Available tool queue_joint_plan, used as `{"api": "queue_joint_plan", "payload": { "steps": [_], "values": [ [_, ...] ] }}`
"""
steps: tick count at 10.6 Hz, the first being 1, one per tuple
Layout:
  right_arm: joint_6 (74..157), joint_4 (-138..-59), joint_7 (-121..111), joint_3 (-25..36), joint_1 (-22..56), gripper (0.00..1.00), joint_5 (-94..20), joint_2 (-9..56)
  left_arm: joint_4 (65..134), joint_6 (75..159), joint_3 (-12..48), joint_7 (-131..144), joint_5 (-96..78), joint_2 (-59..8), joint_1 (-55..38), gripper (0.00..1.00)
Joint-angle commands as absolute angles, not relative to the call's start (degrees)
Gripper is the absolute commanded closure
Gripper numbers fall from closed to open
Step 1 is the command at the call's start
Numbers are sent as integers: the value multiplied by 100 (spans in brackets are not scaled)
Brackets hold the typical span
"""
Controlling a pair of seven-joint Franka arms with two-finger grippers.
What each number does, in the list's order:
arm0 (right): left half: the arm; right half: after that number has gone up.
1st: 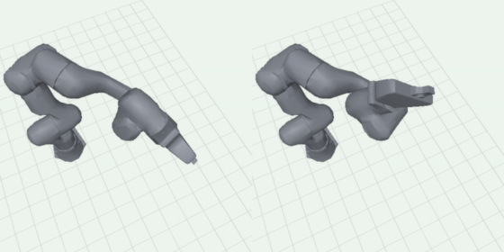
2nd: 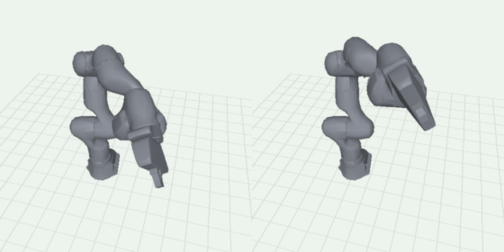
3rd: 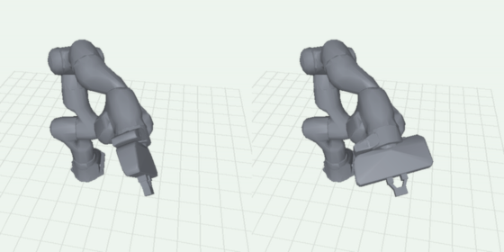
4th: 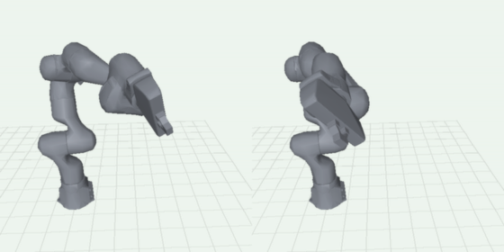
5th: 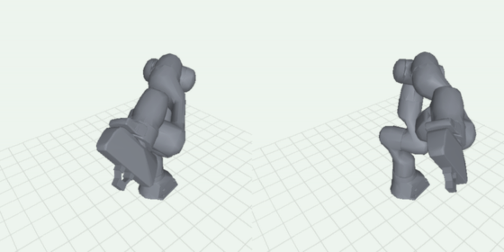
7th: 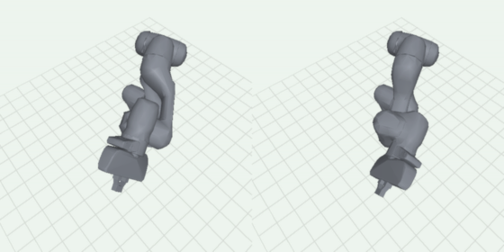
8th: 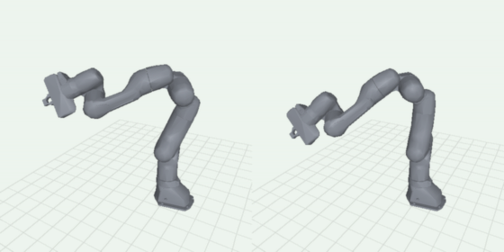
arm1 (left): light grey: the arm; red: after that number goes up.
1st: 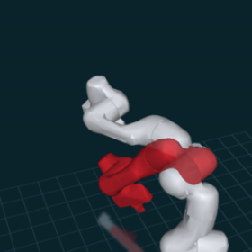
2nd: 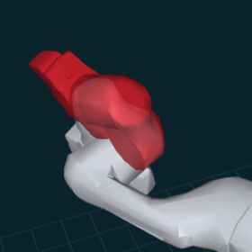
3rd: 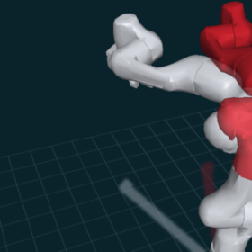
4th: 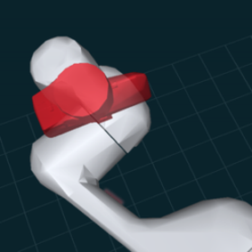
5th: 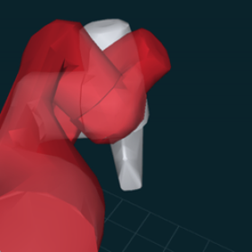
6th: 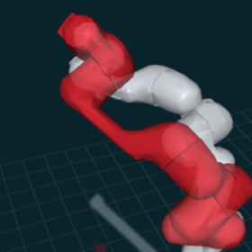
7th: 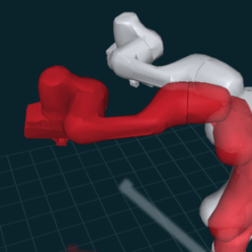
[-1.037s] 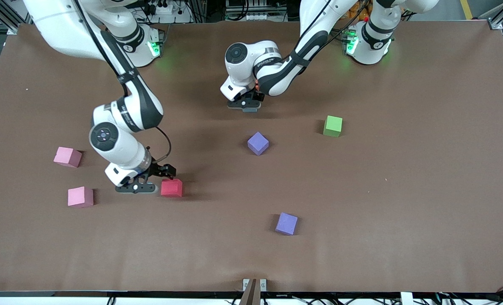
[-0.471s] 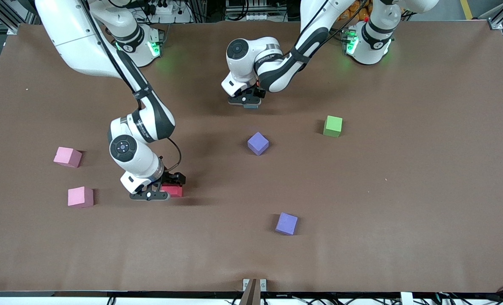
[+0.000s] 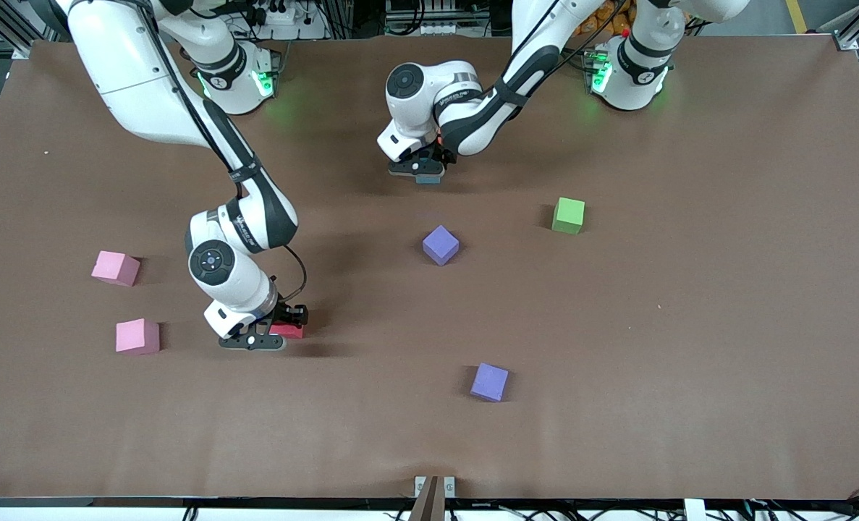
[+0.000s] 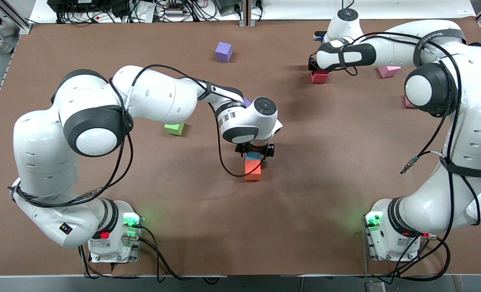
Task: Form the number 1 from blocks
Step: 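Grasp and lift the purple cube with the left gripper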
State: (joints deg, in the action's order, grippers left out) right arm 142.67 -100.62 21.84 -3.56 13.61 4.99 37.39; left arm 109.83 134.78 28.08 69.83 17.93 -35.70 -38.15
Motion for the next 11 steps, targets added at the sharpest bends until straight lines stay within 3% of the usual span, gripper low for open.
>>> {"api": "queue_joint_plan", "payload": {
  "steps": [1,4,6,8,11],
  "values": [
    [14037,-9896,2285,-308,1354,100,545,3526,10804,13439,2830,7275,1872,-3322,-3439,0],
    [13082,-9914,2285,-316,1345,100,527,2762,10180,13289,2647,8400,1907,-3208,-3077,0],
    [12579,-9949,2338,-334,1345,100,519,2462,9784,13289,2287,9049,1907,-3540,-3181,0],
    [12446,-10028,2329,-343,1345,100,388,2295,9598,13289,2180,9700,1907,-3874,-3225,0],
    [12357,-10020,2338,-352,1345,100,360,2268,9467,13298,1522,10335,1986,-4034,-3708,0]
  ]
}}
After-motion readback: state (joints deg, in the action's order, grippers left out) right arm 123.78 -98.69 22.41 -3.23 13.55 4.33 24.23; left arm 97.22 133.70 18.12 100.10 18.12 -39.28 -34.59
